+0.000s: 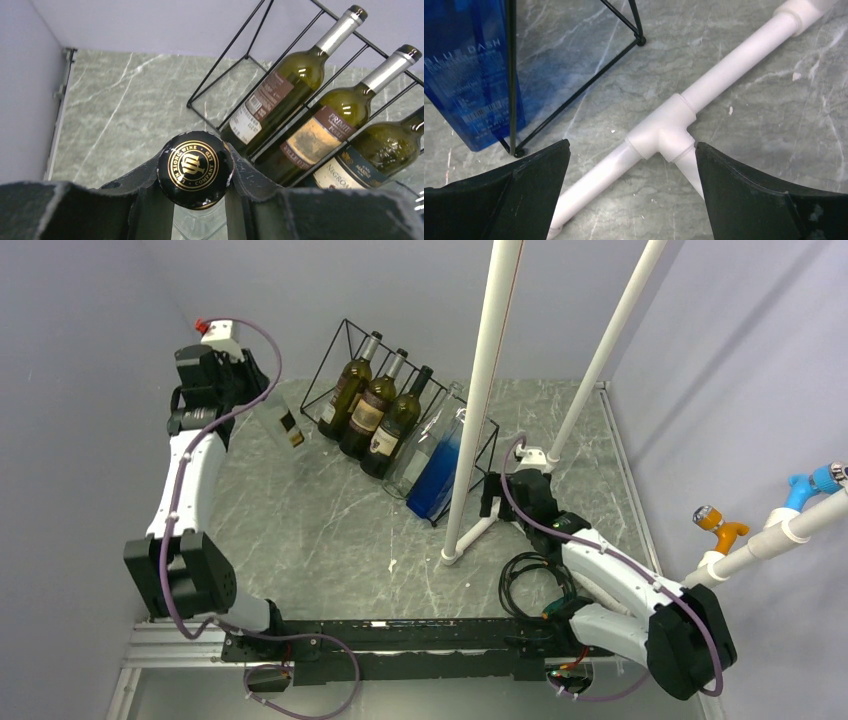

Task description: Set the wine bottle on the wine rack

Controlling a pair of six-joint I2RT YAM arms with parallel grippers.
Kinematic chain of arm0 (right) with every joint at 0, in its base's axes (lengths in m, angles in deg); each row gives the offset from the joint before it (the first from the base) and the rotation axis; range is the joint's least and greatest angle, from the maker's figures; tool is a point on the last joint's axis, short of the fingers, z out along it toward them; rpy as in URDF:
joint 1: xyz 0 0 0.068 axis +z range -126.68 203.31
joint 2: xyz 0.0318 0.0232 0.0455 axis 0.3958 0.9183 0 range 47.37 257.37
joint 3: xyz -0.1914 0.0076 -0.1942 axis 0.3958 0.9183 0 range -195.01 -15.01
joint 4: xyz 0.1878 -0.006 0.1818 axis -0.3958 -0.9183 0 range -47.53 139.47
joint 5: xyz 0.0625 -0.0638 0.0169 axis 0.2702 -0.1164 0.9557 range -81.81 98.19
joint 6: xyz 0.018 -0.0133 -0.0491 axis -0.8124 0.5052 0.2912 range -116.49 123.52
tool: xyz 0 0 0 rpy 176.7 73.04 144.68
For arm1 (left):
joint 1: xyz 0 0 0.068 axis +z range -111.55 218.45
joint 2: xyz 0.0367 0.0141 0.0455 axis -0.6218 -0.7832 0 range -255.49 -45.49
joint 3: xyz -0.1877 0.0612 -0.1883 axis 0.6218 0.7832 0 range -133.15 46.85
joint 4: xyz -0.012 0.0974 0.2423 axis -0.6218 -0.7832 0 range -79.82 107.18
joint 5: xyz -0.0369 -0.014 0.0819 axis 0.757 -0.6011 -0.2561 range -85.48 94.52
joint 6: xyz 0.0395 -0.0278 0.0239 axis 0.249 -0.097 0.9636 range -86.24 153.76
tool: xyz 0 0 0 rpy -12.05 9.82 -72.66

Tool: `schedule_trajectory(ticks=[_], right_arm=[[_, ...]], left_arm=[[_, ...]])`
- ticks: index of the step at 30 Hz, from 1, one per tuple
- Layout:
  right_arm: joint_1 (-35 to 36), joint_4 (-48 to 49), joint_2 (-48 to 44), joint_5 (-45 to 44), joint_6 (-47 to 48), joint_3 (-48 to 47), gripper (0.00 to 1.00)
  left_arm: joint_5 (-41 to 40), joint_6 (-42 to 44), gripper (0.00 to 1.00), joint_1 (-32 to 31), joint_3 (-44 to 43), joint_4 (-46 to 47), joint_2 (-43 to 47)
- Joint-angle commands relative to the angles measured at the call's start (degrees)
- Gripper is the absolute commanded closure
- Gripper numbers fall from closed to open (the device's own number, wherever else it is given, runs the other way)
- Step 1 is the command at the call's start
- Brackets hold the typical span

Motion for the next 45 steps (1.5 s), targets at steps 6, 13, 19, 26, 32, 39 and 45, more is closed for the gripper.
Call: schedule_trajectory(ticks=[6, 13, 19, 26, 32, 39, 45], right_arm=[[-0.22, 3.93, 4.3, -3.26, 1.98, -5.14, 0.0], [-0.28, 5.01, 3.86, -5.38, 2.7, -4.43, 0.0], [-0.67, 5.03, 5.11, -5.74, 2.96, -4.49, 0.0], [-1.68, 5.68, 7.23, -4.62, 2.84, -4.83, 0.0], [-2.42, 5.47, 8.86, -4.09, 2.62, -5.52, 0.0], [-3.22, 6.04, 9.79, -2.8, 2.29, -5.36, 0.0], [-3.61, 6.41, 10.95, -1.43, 1.87, -5.49, 0.0]], left_arm=[[-0.74, 2.46, 1.0, -3.34, -18.25, 9.36, -11.69], [-5.51, 5.5, 1.0, -7.92, -26.86, 11.04, -19.63], [-13.84, 13.84, 1.0, -12.25, -32.05, 11.66, -25.77], [-16.81, 14.5, 1.0, -12.76, -35.37, 13.0, -29.32], [-16.89, 11.35, 1.0, -12.76, -41.02, 10.04, -33.57], [-18.21, 11.36, 1.0, -14.01, -41.47, 8.31, -34.77], [-21.79, 15.43, 1.0, -16.42, -43.4, 6.89, -36.9]])
